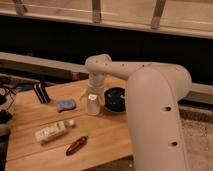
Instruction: Place the ceramic cup over the eraser
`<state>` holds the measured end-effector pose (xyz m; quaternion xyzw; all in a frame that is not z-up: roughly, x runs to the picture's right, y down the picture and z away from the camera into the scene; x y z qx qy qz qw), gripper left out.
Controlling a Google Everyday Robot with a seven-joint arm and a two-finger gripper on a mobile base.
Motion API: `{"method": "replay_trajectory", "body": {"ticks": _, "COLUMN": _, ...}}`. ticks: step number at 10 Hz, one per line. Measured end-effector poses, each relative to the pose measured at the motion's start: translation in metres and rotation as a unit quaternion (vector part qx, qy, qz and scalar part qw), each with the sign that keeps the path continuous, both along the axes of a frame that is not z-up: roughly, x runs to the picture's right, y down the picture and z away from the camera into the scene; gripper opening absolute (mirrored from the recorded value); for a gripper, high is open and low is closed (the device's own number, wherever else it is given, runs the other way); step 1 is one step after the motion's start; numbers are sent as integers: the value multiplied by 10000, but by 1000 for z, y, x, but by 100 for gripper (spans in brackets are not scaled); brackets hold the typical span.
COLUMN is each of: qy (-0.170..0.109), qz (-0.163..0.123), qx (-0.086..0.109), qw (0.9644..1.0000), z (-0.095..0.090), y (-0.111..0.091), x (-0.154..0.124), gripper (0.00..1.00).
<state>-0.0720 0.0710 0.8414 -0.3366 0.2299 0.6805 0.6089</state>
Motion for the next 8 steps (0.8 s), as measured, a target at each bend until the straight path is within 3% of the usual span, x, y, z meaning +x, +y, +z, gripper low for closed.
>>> {"method": "replay_trajectory", "body": {"ticks": 2, "qy": -11, "qz": -153, "qx": 290, "qw": 9995, "z": -6, "y": -25, "x": -14, "gripper": 80}}
{"method": "replay_trajectory", "body": {"ticks": 4, "qy": 47, "qz": -243, "qx": 398, "qw": 9989, "z": -6, "y": -35, "x": -17, "gripper": 80}}
{"method": "replay_trajectory", "body": {"ticks": 8, "qy": 121, "qz": -394, "qx": 429, "qw": 9982, "z": 5, "y": -29, "x": -19, "gripper": 80}}
